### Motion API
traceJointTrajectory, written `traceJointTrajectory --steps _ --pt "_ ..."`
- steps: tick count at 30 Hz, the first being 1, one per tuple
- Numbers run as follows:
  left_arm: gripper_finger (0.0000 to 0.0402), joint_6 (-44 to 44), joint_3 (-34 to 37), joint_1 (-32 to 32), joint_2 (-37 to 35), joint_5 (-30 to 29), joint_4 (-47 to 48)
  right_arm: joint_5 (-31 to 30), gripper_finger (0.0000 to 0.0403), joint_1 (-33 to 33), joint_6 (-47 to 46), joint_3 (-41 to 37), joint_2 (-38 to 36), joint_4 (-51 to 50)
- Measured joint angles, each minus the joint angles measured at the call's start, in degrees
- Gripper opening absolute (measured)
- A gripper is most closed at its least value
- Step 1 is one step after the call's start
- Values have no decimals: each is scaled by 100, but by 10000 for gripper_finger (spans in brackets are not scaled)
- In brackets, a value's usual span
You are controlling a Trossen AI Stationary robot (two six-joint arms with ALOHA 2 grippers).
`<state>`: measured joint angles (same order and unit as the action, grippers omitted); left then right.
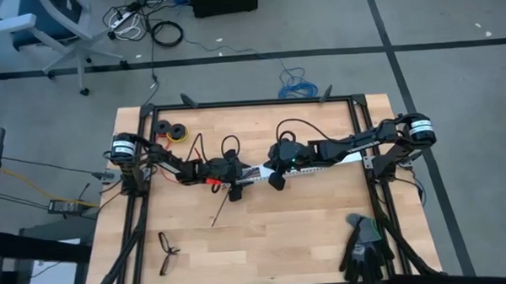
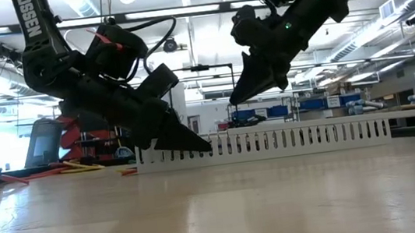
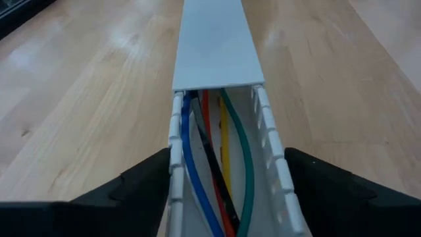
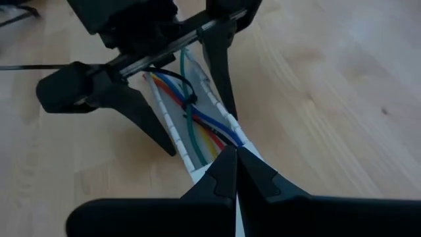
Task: Ziptie cables
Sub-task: Close the white cable duct
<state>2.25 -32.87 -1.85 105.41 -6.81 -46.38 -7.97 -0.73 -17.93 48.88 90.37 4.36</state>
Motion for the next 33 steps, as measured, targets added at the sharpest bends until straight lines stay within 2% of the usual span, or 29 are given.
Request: traceJointTrajectory --steps 5,16,26,33 --pt "308 65 -174 -17 1 0 58 -4 0 2 -28 2 -1 -92" --pt "305 50 -719 -72 1 0 1210 -17 0 2 -40 4 -3 -248" --pt "304 200 -1040 -76 -1 0 1752 -15 0 2 -38 4 -3 -313" --pt "272 210 -1013 -76 -1 0 1807 -13 0 38 -38 4 -3 -337"
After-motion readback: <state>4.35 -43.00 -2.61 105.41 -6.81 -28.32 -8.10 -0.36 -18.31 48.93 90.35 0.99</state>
